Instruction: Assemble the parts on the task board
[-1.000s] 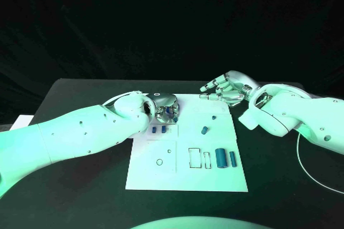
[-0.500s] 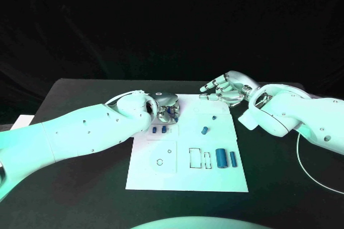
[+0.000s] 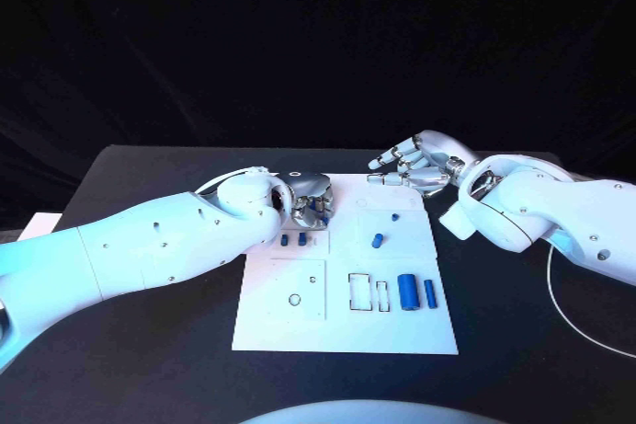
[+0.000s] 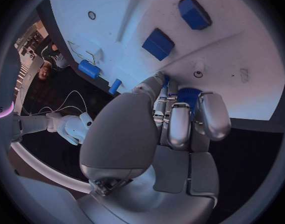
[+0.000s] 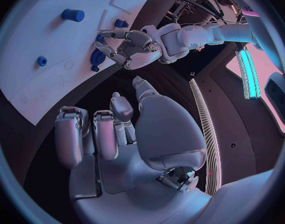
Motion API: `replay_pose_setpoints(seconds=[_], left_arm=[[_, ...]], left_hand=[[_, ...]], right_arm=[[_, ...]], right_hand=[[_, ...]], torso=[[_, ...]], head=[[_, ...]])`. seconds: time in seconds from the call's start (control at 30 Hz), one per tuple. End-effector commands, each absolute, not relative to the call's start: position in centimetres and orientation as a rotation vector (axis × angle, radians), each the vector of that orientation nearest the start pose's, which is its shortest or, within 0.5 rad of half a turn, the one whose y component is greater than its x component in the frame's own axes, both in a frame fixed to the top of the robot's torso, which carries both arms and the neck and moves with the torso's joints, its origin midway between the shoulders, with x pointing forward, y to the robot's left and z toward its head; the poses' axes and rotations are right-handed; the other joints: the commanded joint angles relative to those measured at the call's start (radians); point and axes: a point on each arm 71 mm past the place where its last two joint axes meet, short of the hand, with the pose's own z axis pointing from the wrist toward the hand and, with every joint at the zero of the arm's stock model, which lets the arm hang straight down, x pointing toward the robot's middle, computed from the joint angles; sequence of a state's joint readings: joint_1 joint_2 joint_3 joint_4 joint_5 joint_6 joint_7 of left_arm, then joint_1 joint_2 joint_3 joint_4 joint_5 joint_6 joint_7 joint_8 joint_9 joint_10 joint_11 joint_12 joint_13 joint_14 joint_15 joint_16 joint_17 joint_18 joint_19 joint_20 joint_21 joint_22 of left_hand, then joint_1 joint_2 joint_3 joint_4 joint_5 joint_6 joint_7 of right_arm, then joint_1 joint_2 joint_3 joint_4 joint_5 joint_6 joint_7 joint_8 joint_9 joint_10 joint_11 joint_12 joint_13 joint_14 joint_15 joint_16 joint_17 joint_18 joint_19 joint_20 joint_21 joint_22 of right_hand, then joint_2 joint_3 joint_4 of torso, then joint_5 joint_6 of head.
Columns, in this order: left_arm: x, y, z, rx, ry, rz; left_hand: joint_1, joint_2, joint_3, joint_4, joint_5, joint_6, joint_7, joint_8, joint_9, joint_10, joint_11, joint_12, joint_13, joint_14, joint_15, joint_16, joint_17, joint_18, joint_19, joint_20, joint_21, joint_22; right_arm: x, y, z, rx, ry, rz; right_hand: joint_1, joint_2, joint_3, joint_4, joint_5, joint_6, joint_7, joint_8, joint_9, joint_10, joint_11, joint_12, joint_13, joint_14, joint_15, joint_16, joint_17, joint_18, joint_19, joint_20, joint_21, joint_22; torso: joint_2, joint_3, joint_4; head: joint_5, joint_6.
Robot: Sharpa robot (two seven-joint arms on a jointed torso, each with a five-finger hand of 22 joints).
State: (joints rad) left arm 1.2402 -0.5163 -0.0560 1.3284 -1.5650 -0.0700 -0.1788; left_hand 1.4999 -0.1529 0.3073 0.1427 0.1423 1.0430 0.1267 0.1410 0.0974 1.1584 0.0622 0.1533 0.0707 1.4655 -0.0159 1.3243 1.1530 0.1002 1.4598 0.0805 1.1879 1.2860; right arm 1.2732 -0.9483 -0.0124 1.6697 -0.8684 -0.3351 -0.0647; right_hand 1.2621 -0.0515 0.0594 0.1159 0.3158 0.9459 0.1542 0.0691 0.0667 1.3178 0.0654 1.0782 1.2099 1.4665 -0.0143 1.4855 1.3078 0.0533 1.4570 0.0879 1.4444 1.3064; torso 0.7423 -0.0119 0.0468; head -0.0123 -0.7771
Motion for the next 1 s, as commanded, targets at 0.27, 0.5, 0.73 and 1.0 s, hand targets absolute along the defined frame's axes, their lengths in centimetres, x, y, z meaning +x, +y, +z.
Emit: replay_pose_setpoints(seconds=[0.27,0.5,0.73,1.0], left_arm=[[50.67,8.09,-19.73,0.44,1.856,-0.606],[50.83,8.26,-19.76,0.434,1.854,-0.591],[50.88,8.2,-19.54,0.419,1.825,-0.606],[50.65,9.02,-18.83,0.349,1.81,-0.654]], left_hand=[[0.016,0.008,0.055,-0.018,-0.012,0.032,-0.002,-0.005,0.0,0.031,0.002,-0.015,-0.001,0.032,-0.005,0.006,-0.004,-0.018,0.004,0.001,0.003,0.006],[0.037,0.024,0.114,-0.063,-0.023,0.088,-0.006,0.008,0.007,0.095,-0.01,-0.008,0.01,0.033,-0.013,0.014,-0.002,-0.02,0.005,-0.007,0.018,0.021],[0.018,0.023,0.144,-0.089,-0.026,0.114,-0.008,0.008,0.009,0.121,-0.015,-0.014,0.016,0.033,-0.017,0.017,-0.006,-0.022,0.005,-0.012,0.026,0.03],[-0.009,0.012,0.173,-0.112,-0.027,0.102,0.001,-0.015,0.002,0.109,-0.006,-0.044,0.013,0.031,-0.01,0.017,-0.016,-0.023,0.004,-0.008,0.028,0.036]], right_arm=[[47.27,-21.16,-13.54,0.351,1.71,0.994],[47.26,-21.15,-13.54,0.351,1.709,0.994],[47.26,-21.1,-13.54,0.35,1.709,0.995],[47.29,-21.12,-13.55,0.35,1.71,0.995]], right_hand=[[0.004,0.01,-0.007,0.0,0.007,0.003,-0.002,0.0,0.001,-0.007,-0.002,0.006,0.0,0.07,0.0,-0.006,0.109,0.002,-0.008,0.002,-0.005,-0.001],[0.004,0.01,-0.007,0.0,0.007,0.003,-0.002,0.0,0.001,-0.007,-0.002,0.006,0.0,0.07,0.0,-0.006,0.109,0.002,-0.008,0.002,-0.005,-0.001],[0.004,0.01,-0.007,0.0,0.007,0.003,-0.002,0.0,0.001,-0.007,-0.002,0.006,0.0,0.07,0.0,-0.006,0.109,0.002,-0.008,0.002,-0.005,-0.001],[0.004,0.01,-0.007,0.0,0.007,0.003,-0.002,0.0,0.001,-0.007,-0.002,0.006,0.0,0.07,0.0,-0.006,0.109,0.002,-0.008,0.002,-0.005,-0.001]], torso=[[0.0,0.0001,-0.0002],[0.0,0.0003,0.0003],[0.0,0.0001,-0.0002],[-0.002,0.0001,0.0014]], head=[[0.0,0.0],[-0.001,-0.002],[-0.002,0.0],[-0.003,0.004]])
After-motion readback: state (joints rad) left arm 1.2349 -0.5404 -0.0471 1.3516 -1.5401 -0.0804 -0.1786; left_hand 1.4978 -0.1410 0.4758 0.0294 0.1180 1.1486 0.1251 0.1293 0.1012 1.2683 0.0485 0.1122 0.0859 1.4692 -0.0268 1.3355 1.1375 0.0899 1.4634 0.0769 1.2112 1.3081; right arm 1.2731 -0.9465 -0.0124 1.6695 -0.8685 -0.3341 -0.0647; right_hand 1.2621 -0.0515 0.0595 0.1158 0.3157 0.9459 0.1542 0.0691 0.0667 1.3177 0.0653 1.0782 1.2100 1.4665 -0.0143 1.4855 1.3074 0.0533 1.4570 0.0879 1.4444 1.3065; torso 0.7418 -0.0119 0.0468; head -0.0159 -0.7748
